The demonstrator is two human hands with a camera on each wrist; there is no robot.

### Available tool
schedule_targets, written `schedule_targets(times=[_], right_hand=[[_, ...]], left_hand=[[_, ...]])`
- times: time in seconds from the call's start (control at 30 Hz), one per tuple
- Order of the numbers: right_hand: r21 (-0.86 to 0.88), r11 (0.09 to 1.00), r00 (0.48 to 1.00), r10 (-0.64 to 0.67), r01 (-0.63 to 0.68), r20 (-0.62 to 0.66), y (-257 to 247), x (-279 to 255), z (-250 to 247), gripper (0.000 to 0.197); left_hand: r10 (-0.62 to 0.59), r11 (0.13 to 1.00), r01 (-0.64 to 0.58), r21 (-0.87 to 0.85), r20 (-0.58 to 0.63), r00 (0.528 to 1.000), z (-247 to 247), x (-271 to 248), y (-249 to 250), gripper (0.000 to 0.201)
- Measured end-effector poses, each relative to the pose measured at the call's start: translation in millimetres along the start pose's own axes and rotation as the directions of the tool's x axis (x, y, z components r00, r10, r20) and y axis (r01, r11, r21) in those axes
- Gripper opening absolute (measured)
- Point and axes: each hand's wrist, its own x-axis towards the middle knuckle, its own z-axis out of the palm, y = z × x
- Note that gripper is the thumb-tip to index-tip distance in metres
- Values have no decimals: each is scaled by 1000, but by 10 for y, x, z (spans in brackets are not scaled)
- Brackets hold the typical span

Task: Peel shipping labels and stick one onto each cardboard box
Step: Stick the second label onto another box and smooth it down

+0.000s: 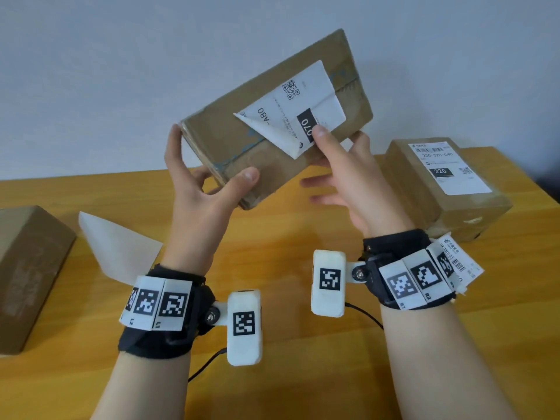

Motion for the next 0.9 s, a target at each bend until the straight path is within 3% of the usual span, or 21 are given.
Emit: schedule_targets(times=[0.13,0.3,0.5,0.67,0.9], right_hand=[[66,996,998,-55,55,1,11,24,-38,49],[-187,971,988,-143,151,53,102,71,1,44],[-260,934,968,-225,246,109,48,-2,17,42],[-253,919,952,-277,302,128,23,-17,27,39],[-231,909,937,-325,347,131,26,-29,41,36]], left_hand=[[-32,991,22,135,69,997,-24,6,-21,96],[-100,989,87,117,109,989,46,-20,-9,64],[-78,995,77,68,7,997,32,9,-13,82],[-88,991,83,108,43,995,14,13,-40,116],[-43,978,38,206,21,999,34,35,-69,106]])
